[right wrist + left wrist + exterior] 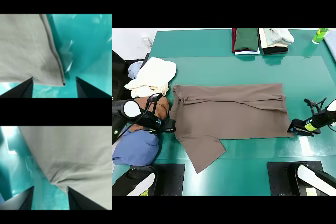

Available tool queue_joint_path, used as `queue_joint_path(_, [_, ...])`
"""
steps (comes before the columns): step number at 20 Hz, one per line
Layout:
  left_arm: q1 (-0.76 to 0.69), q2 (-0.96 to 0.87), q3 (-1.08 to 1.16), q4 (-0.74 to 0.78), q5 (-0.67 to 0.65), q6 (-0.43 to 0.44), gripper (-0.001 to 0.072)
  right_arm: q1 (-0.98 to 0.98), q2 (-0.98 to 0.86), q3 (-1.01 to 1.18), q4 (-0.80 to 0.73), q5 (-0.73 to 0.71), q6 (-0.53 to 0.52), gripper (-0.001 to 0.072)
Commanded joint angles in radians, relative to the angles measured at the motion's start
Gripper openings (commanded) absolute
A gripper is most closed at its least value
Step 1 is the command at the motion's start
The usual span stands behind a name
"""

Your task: Fold the shirts.

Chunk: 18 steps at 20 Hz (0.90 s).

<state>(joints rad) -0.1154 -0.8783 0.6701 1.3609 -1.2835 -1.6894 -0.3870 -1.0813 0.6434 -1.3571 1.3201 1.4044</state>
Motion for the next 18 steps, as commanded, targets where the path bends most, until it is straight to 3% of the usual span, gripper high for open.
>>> queue_joint_path(1, [0.0,0.013,-0.032,-0.011,0.009,-0.006,0.0497,0.026,0.005,-0.052,0.003,-0.031,0.0,0.0548])
queue_joint_path(4, [0.0,0.013,-0.033,-0.026,-0.017,-0.008,0.0497,0.124,0.005,-0.052,-0.001,-0.073,0.002,0.0359])
queue_joint_path(5, [0.0,0.013,-0.039,-0.036,-0.019,-0.008,0.0497,0.148,0.005,-0.052,-0.006,-0.082,0.009,0.0153])
queue_joint_path(6, [0.0,0.013,-0.052,-0.044,-0.018,-0.008,0.0498,0.171,0.005,-0.051,-0.005,-0.09,0.01,0.005])
queue_joint_path(7, [0.0,0.013,-0.073,-0.06,-0.018,-0.008,0.0498,0.188,0.005,-0.051,-0.006,-0.09,0.016,0.002])
queue_joint_path(12, [0.0,0.013,-0.206,-0.16,0.045,0.001,0.0499,0.228,0.005,-0.051,-0.006,-0.093,0.027,0.002])
queue_joint_path(18, [0.0,0.013,-0.279,-0.345,0.188,0.075,0.0498,0.229,0.005,-0.051,-0.005,-0.094,0.028,0.002])
